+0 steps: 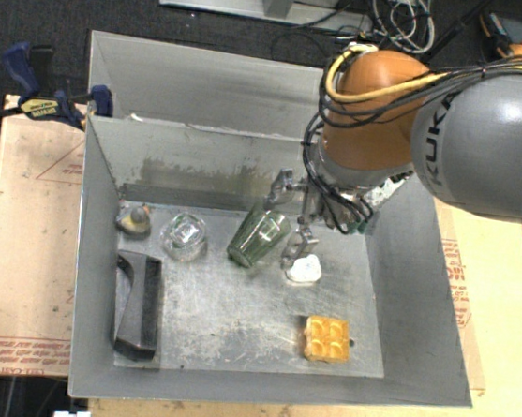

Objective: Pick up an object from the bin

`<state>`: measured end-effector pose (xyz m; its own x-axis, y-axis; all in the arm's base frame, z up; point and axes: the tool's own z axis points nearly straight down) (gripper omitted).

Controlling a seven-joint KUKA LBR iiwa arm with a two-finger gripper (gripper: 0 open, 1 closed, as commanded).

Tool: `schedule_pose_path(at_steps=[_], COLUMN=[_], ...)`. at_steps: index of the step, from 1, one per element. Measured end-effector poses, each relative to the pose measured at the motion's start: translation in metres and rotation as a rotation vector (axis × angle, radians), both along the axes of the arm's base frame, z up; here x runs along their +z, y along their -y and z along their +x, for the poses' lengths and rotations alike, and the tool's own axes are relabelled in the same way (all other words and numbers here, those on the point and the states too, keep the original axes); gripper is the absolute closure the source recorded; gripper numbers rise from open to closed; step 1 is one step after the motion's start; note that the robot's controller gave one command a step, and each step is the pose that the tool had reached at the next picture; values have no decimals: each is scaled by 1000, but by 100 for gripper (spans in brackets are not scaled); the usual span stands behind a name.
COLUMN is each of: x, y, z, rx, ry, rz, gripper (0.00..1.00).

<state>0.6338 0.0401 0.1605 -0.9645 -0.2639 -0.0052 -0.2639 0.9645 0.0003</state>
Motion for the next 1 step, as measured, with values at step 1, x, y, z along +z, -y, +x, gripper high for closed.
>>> schedule_pose_path(at_steps=[1], x=[-21], y=[-6], z=[4], rx=[20], ry=[8], rz=[3], gripper=[0])
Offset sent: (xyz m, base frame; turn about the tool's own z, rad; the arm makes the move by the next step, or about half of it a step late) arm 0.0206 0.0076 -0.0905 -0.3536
